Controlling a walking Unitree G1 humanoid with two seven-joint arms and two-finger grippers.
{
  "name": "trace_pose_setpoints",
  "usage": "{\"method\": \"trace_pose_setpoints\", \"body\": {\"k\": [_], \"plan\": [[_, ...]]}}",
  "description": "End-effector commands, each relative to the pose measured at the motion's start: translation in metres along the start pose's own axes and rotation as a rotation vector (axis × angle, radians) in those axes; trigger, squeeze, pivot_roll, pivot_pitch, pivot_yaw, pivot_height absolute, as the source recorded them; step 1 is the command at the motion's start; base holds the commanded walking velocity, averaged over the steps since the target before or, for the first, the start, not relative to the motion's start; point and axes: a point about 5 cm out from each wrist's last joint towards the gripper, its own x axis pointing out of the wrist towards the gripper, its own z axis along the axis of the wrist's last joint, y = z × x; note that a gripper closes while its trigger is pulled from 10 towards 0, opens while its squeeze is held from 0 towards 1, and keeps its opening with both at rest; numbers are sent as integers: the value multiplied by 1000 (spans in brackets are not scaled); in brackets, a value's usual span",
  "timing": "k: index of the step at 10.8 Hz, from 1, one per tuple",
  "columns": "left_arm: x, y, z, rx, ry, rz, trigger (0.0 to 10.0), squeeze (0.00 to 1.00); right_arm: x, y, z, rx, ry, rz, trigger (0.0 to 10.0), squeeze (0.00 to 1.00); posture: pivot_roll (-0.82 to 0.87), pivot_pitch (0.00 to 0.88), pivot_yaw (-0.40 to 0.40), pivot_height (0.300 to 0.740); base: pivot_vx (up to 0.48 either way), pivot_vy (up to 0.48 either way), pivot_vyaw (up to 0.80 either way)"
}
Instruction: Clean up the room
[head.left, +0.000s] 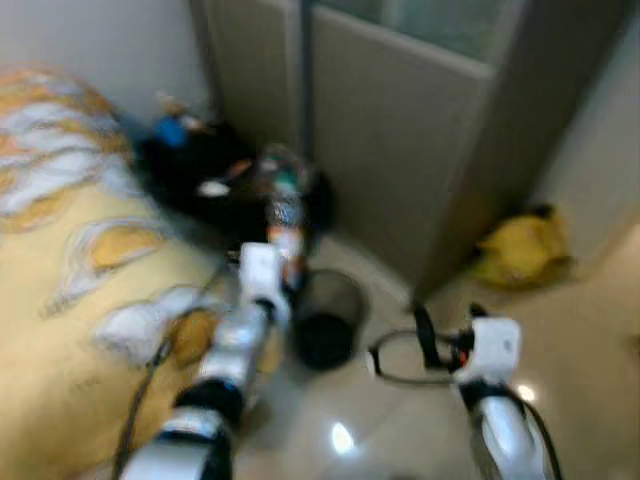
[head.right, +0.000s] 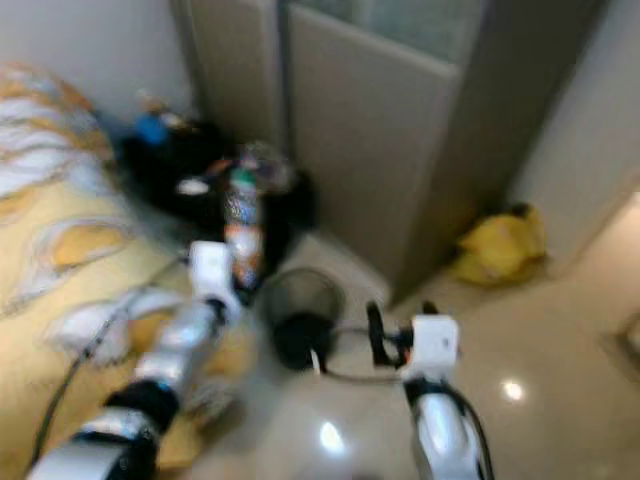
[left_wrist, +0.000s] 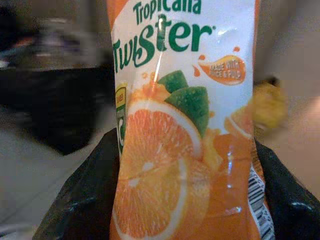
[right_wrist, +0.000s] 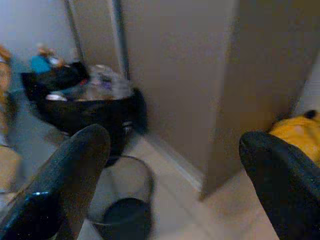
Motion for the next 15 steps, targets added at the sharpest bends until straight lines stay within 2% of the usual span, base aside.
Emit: {"method": "trace_pose_setpoints", "body": {"k": [1,2,3,4,5,6,7,8,9,10,12,13,15], "plan": [[6,-13,9,46,-35,-50,10000,0,0,-4,5,-11,-9,-2,10000,0,-213,0,31,735,341,-334,0],[9,-21,9,32,-19,-69,10000,0,-5,-4,3,-15,4,-7,10000,0,-235,0,37,735,341,-334,0],[12,-14,9,-49,14,-5,10000,0,-9,-2,4,-13,7,-10,10000,0,-254,0,46,735,364,-307,0],[12,-6,7,-87,40,43,10000,0,-12,-2,4,-23,19,-14,10000,0,-268,0,55,735,401,-259,0],[12,-4,7,-69,40,46,10000,0,-13,-2,4,-33,24,-9,10000,0,-270,0,57,735,398,-262,587],[7,9,6,24,27,102,10000,0,-13,-4,2,-36,46,6,10000,0,-255,0,32,735,0,0,481],[0,16,1,35,2,129,10000,0,-15,-8,0,-30,69,18,10000,0,-243,0,0,740,0,0,0],[-18,23,-16,2,-27,166,10000,0,-15,-12,-2,-50,99,56,10000,0,-215,0,-37,740,0,0,0],[-32,25,-26,-11,-34,210,10000,0,-12,-17,-2,-59,110,70,10000,0,-188,0,-50,740,0,0,0],[-38,25,-29,-12,-37,239,10000,0,-9,-17,-2,-58,115,76,10000,0,-182,0,-52,740,0,0,0],[-47,27,-16,105,-89,260,10000,0,5,-5,-4,-36,124,144,10000,0,-111,0,-66,740,0,0,0],[-43,31,-1,215,-109,231,10000,0,10,1,-5,-19,113,150,10000,0,-88,0,-52,740,277,0,550],[-30,36,14,249,-105,217,10000,0,11,9,-11,8,118,146,10000,0,-83,0,-16,740,428,0,637]]}}
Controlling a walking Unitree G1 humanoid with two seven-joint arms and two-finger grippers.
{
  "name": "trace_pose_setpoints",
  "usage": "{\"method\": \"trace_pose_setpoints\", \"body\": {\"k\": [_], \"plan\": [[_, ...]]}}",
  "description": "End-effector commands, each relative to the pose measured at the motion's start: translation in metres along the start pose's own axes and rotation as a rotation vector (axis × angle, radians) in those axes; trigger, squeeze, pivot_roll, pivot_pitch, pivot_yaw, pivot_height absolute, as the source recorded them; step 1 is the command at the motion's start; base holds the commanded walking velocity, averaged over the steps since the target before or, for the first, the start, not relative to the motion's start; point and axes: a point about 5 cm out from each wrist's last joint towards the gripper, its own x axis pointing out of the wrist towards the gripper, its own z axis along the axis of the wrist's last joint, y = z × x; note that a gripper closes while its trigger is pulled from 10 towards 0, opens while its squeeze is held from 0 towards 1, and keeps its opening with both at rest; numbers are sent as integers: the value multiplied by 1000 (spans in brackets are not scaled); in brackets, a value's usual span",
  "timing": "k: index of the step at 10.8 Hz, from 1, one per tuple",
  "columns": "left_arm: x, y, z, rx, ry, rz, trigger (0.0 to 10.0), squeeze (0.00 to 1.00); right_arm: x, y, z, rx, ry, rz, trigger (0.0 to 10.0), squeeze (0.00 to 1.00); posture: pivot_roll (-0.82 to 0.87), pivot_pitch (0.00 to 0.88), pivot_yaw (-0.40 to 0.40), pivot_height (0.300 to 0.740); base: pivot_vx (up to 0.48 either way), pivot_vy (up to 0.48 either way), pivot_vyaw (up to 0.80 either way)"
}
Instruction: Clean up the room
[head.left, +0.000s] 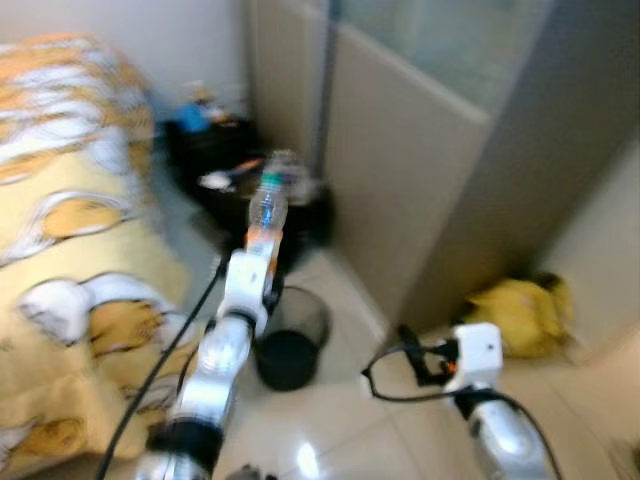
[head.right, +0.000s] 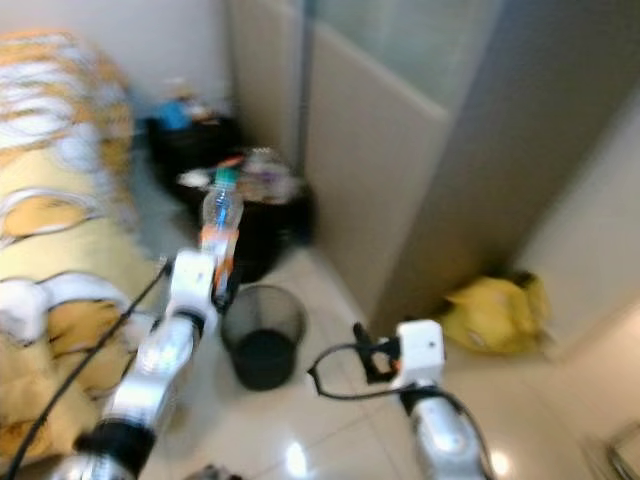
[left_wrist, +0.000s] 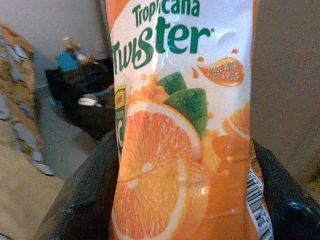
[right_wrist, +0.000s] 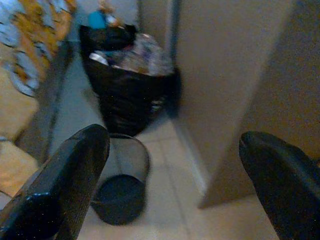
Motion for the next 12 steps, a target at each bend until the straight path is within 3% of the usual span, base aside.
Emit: {"method": "trace_pose_setpoints", "body": {"k": [1,4,8,9,10,12], "plan": [[5,2,5,10,13,-10,10000,0,2,-2,1,2,-14,-19,10000,0,-92,0,8,740,435,0,0],[9,8,-1,-13,63,-25,10000,0,4,-4,0,10,-37,-59,10000,0,-118,0,43,740,432,96,0],[15,1,-5,2,106,-122,10000,0,-3,0,-3,20,-42,-76,10000,0,-146,0,64,740,0,469,-756],[14,4,-10,-42,122,-106,10000,0,-4,0,-5,20,-41,-81,10000,0,-154,0,69,740,0,472,-750],[12,5,-17,-29,147,-92,10000,0,-7,0,-6,30,-41,-93,10000,0,-165,0,73,740,0,394,-712],[11,1,-23,-45,173,-102,10000,0,-10,1,-8,21,-32,-92,10000,0,-169,0,75,740,0,0,0]]}}
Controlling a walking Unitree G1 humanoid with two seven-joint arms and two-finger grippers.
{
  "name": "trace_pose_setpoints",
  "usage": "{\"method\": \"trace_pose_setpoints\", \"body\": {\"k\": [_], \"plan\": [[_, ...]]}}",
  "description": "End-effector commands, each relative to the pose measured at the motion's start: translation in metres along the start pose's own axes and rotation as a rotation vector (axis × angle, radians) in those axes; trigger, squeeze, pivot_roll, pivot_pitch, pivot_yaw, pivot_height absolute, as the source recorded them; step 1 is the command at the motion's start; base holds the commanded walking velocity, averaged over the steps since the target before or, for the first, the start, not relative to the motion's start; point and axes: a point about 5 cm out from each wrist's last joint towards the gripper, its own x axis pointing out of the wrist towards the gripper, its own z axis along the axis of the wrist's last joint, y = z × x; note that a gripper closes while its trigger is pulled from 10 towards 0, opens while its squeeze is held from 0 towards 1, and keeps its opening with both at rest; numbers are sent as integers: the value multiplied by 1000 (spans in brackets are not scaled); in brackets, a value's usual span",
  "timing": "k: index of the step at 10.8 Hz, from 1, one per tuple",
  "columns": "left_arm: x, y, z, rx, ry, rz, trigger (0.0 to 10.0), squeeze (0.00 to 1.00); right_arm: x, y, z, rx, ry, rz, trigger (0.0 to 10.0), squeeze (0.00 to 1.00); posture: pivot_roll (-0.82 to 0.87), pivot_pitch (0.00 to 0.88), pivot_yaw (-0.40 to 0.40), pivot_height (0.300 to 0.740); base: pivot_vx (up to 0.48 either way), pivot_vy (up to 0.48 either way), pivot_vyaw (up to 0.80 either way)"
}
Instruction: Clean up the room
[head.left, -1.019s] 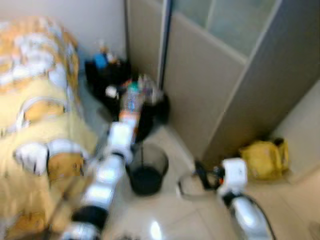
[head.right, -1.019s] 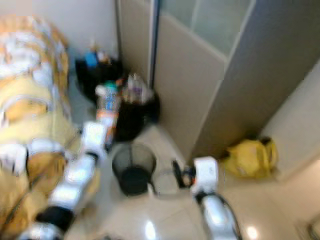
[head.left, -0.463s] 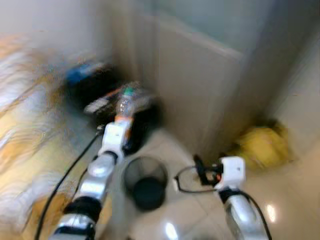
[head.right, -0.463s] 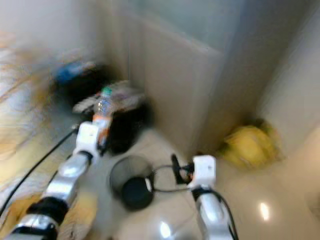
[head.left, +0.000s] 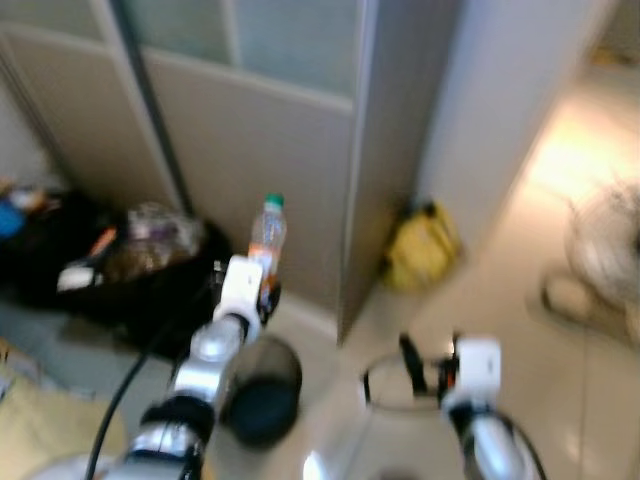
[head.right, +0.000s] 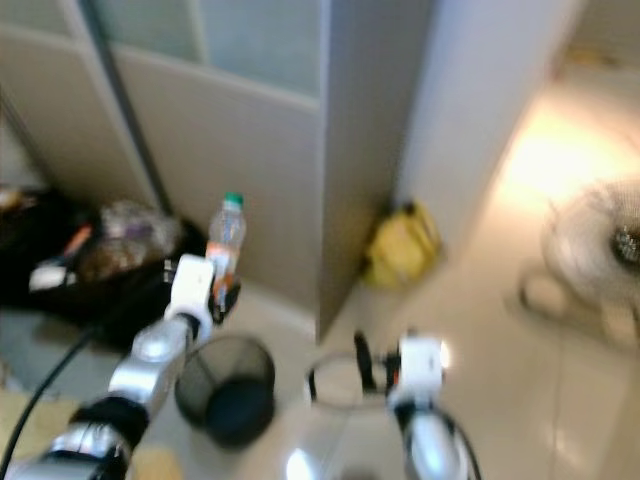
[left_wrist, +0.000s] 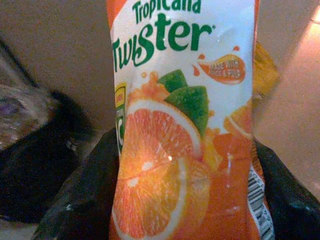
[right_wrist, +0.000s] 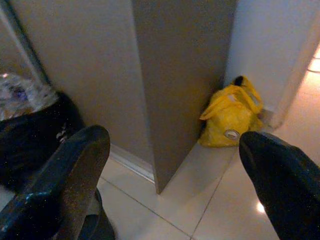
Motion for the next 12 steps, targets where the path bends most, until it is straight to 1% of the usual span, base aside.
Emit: {"method": "trace_pose_setpoints", "body": {"k": [1,2,3,4,5,6,7,8,9,10,12], "plan": [[3,-3,6,47,-18,-18,10000,0,1,0,2,-5,-11,-4,10000,0,-171,0,72,740,0,480,0],[5,-6,5,84,3,-23,10000,0,1,0,3,-9,-11,-1,10000,0,-167,0,67,740,0,480,0],[8,-5,6,82,27,6,10000,0,2,1,3,-11,-10,5,10000,0,-167,0,67,740,0,480,0],[10,2,7,104,44,65,10000,0,2,1,3,-9,-12,7,10000,0,-168,0,62,740,0,0,0],[13,4,6,84,90,105,10000,0,2,2,3,-8,-9,12,10000,0,-172,0,56,740,0,0,0],[19,-22,9,140,122,9,10000,0,-4,8,1,2,6,40,10000,0,-191,0,42,740,0,0,0],[21,-34,11,161,125,-31,10000,0,-8,14,0,3,15,60,10000,0,-195,0,42,740,0,0,0],[24,-48,16,186,122,-67,10000,0,-14,20,-1,-7,25,77,10000,0,-234,28,56,740,0,0,0],[29,-64,33,260,65,-86,10000,0,-31,30,-2,-41,32,103,10000,0,-268,62,82,740,0,0,0],[30,-74,41,300,37,-102,10000,0,-42,37,-1,-4,32,88,10000,0,-304,112,110,740,0,0,0],[31,-92,46,349,28,-147,10000,0,-68,61,1,44,50,81,10000,0,-351,185,149,740,0,0,0]]}}
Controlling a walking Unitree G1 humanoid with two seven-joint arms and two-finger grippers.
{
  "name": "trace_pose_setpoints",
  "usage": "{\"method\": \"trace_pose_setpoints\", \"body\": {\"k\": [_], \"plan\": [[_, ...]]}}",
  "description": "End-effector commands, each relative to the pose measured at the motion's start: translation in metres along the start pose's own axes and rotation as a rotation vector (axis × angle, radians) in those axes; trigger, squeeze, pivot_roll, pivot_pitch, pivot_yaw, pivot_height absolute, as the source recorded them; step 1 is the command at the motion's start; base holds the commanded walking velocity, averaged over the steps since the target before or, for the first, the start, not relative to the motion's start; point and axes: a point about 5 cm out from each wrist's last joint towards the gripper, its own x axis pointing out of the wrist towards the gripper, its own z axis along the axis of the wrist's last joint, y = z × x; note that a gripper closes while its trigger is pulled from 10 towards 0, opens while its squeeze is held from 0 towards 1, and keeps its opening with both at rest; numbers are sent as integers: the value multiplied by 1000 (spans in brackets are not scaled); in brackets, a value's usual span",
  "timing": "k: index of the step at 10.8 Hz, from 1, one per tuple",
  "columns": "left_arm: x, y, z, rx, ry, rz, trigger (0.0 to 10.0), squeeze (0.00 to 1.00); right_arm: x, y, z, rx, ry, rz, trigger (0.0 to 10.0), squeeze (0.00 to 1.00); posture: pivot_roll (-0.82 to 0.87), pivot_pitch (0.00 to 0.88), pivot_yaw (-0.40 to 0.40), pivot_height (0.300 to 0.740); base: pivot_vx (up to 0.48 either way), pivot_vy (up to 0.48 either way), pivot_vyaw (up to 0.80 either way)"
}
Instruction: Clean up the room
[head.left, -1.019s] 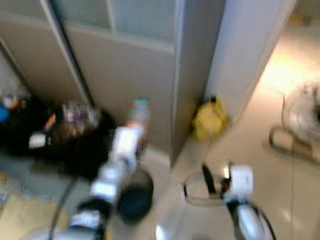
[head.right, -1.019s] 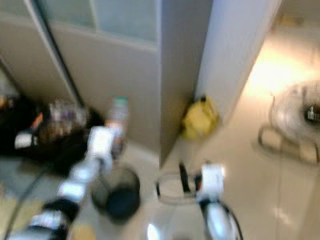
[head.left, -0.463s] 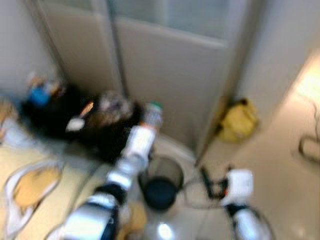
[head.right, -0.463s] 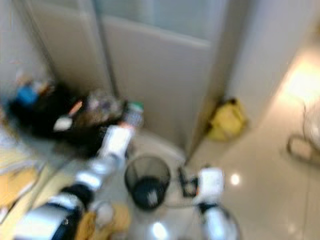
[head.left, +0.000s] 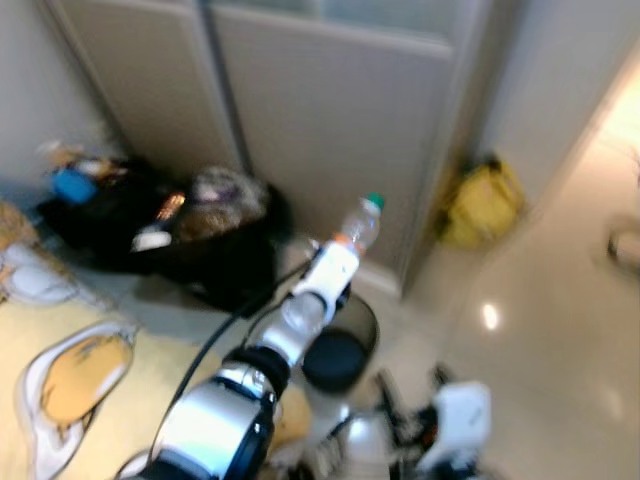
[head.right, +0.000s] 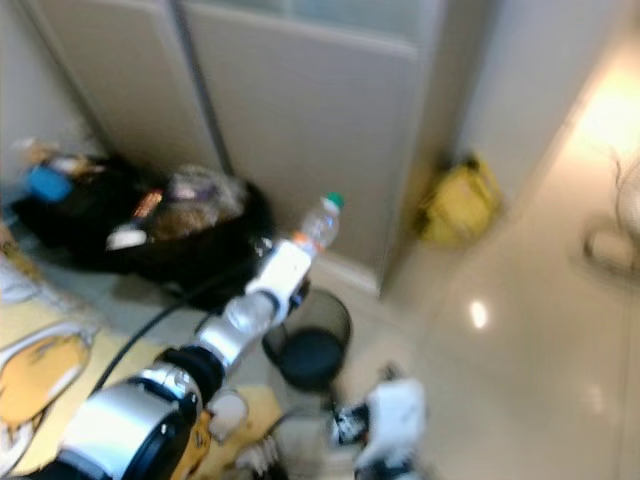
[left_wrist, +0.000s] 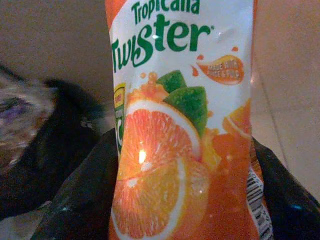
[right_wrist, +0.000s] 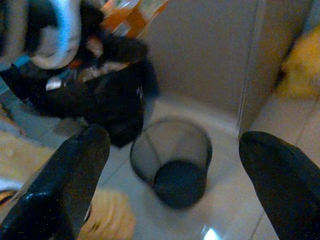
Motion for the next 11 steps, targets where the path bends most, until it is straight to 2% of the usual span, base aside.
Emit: {"method": "trace_pose_setpoints", "body": {"k": [1,2,4,5,7,8,9,10,11], "plan": [[2,0,13,36,-21,19,10000,420,-4,5,4,5,-2,-9,10000,0,-375,223,164,740,0,0,0],[3,6,18,55,-25,58,10000,1000,-17,13,1,27,23,-29,10000,0,-393,249,173,740,0,0,0],[5,16,25,67,-20,117,10000,1000,-37,19,-2,48,62,-67,10000,0,-429,297,174,740,0,0,0],[4,24,20,102,30,158,10000,1000,-47,23,-3,58,91,-76,10000,0,-437,312,167,740,0,0,0],[2,29,3,207,122,187,10000,1000,-50,23,-5,55,105,-76,10000,0,-435,311,161,740,0,0,0],[-2,39,-9,253,174,243,10000,0,-45,17,-4,47,104,-75,10000,0,-428,293,156,740,0,0,0],[-5,47,-22,220,207,284,10000,0,-40,13,-3,35,97,-73,10000,0,-413,273,154,740,0,0,0],[-9,50,-35,222,221,281,10000,0,-34,9,-2,24,84,-67,10000,0,-391,253,153,740,0,0,0],[-17,54,-59,148,226,248,10000,0,-21,4,2,6,55,-49,10000,0,-355,216,153,740,0,0,0]]}}
